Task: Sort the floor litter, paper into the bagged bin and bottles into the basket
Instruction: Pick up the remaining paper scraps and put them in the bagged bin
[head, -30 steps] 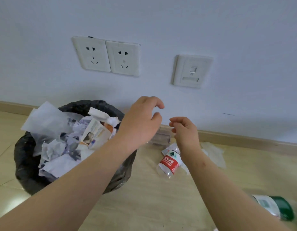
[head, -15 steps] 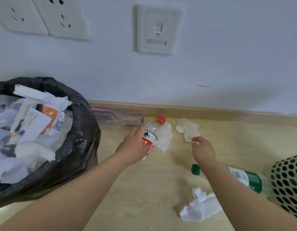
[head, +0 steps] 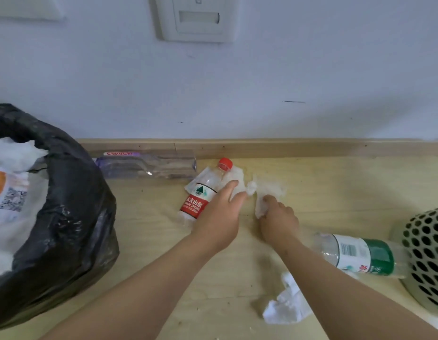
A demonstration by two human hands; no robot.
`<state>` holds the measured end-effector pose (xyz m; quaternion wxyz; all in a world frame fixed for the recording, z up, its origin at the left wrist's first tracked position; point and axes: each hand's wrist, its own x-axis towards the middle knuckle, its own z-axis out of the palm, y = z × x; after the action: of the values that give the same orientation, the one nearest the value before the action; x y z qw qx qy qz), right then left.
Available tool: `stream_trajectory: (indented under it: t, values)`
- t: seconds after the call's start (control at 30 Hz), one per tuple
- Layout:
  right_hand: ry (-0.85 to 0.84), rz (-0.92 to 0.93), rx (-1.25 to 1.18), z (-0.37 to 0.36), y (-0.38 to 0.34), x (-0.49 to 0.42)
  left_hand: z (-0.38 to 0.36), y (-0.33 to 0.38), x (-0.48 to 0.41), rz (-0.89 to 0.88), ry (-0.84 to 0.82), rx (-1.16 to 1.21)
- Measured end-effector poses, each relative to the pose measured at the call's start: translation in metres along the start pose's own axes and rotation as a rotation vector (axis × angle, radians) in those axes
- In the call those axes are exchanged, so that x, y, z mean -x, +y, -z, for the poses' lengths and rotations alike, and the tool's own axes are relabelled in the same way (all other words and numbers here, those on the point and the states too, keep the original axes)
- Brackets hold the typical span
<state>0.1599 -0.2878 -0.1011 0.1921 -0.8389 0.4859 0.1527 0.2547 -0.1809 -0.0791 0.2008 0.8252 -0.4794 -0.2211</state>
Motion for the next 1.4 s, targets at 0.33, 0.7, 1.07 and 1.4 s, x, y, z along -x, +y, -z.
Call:
stream_trajectory:
  t: [0.33, 0.7, 1.07, 1.4]
  values:
    - [0.082, 0.063, 0.063, -0.011, 0.014, 0.002, -0.03, -0.027, -0.004, 0.17, -0.11, -0.152]
    - [0.329, 0.128, -0.348, 0.003, 0.011, 0.022, -0.016, -0.052, 0.021, 0.227, -0.058, 0.059]
    - [-0.108, 0.906, 0.295, -0.044, 0.009, 0.082, 0.0, -0.076, 0.07, 0.312, -0.14, 0.098]
    - [-0.247, 0.921, 0.351, -0.044, -0.01, 0.097, 0.017, -0.075, 0.095, 0.368, -0.242, 0.095]
